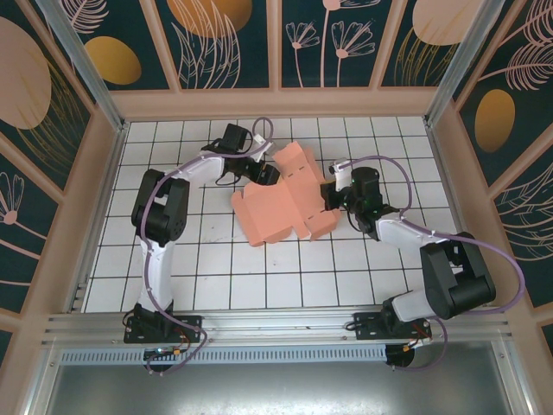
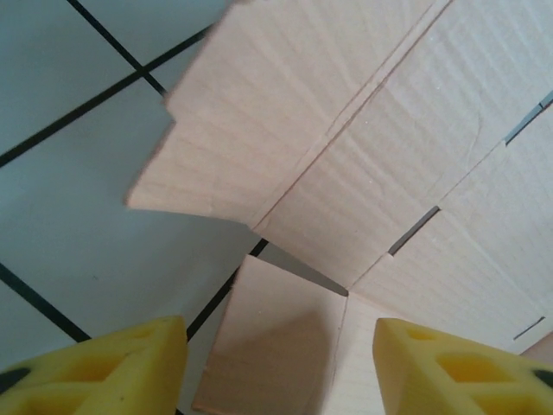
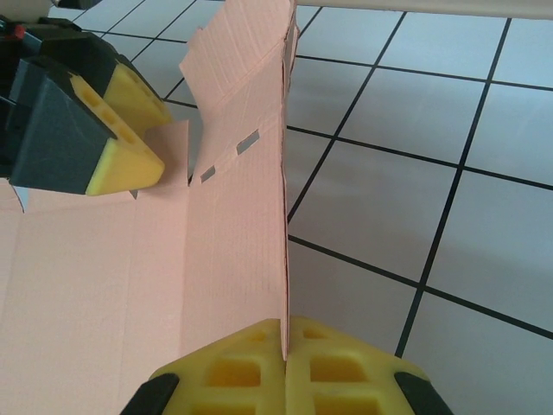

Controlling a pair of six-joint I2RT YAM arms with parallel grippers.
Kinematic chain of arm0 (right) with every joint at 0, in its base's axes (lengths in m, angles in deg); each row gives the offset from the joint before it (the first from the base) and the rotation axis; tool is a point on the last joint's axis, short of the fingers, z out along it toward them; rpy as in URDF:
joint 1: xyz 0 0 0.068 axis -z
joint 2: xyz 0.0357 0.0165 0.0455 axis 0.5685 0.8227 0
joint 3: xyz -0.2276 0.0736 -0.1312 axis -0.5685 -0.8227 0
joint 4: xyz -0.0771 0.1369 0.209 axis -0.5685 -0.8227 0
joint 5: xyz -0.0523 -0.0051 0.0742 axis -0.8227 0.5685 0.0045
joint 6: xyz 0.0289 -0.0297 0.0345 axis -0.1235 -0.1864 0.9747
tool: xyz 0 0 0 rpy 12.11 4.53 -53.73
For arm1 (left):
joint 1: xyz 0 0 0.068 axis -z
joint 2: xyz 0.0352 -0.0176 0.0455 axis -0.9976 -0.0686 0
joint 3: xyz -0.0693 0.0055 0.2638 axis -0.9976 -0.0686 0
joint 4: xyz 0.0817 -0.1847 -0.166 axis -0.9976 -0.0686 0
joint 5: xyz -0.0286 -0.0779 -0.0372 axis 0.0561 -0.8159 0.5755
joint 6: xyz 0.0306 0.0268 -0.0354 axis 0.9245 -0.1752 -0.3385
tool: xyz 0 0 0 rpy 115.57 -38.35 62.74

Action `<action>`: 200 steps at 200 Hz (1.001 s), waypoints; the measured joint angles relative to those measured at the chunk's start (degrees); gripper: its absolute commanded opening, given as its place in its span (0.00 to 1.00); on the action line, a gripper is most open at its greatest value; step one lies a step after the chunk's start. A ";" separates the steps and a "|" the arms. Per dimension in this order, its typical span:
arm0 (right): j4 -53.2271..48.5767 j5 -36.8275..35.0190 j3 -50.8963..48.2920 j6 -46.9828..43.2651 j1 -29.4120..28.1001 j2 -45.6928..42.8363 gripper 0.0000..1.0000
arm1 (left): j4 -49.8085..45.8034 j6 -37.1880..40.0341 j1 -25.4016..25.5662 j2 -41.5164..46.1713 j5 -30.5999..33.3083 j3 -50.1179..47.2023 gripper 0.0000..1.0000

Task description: Fold the paper box

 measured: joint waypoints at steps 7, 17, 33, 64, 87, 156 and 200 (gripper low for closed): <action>0.00 0.15 0.00 0.00 0.00 0.00 0.00 | -0.48 0.31 -0.02 -0.11 -0.37 0.26 0.40; 0.00 0.31 0.00 -0.02 0.00 0.00 0.00 | -0.81 0.83 0.00 -0.24 -0.72 0.59 0.39; 0.00 0.33 0.00 -0.02 0.00 0.00 0.00 | -0.87 0.94 0.00 -0.26 -1.11 0.76 0.34; -0.04 0.33 0.00 0.00 0.00 0.00 0.00 | -0.94 1.29 0.00 -0.24 -1.20 0.72 0.18; -0.11 0.35 0.02 0.00 0.00 0.04 0.00 | -0.72 1.36 0.15 0.04 -1.62 0.13 0.15; -1.20 0.33 0.26 1.18 0.00 0.57 0.00 | 7.58 1.33 0.33 8.44 -0.42 -11.91 0.15; -1.42 0.33 1.68 2.58 0.00 1.42 0.00 | 19.34 2.08 2.80 16.81 7.28 -22.56 0.10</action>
